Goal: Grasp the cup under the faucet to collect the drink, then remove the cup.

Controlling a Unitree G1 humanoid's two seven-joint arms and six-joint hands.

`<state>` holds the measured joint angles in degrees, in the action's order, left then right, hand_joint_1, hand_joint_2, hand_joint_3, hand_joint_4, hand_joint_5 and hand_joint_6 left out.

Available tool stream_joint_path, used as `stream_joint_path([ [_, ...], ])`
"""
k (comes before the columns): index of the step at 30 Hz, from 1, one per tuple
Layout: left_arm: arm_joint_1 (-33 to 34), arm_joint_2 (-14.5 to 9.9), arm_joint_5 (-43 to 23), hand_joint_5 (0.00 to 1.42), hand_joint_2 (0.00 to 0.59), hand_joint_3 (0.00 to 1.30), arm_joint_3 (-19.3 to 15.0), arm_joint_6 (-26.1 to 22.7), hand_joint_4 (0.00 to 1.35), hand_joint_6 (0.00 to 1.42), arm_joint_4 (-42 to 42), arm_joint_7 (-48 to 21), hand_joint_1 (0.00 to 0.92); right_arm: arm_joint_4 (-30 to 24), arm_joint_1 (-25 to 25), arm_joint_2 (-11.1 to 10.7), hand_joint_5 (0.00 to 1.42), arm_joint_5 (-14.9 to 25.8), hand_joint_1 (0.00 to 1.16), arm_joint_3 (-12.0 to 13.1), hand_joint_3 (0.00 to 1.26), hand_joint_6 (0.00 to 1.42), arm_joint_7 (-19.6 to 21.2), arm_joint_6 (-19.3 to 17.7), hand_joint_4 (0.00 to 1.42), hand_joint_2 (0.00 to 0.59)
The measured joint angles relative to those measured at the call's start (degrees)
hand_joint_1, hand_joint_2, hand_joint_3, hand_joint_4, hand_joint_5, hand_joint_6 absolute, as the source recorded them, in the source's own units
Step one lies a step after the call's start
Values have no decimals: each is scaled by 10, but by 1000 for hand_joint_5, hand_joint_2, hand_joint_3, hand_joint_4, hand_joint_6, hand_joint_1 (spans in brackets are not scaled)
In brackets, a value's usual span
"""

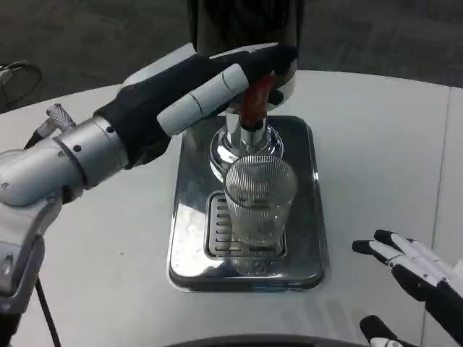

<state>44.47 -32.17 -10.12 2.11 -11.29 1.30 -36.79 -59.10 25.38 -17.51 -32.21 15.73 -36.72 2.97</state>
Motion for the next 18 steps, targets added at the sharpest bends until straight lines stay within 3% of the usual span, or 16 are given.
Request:
stream_joint_path([
  [9,31,15,22,202,96,160,17,26,85,172,-46,-17,0,0,9,11,0,8,342,13,105,66,0,-2,0,493],
  [14,31,15,60,200,96,162,35,92,84,166,-69,-24,0,0,9,12,0,21,342,15,105,65,0,1,0,493],
  [18,31,9,85,188,91,163,44,137,84,159,-75,-31,0,0,3,12,0,40,336,15,105,64,-1,25,0,493],
])
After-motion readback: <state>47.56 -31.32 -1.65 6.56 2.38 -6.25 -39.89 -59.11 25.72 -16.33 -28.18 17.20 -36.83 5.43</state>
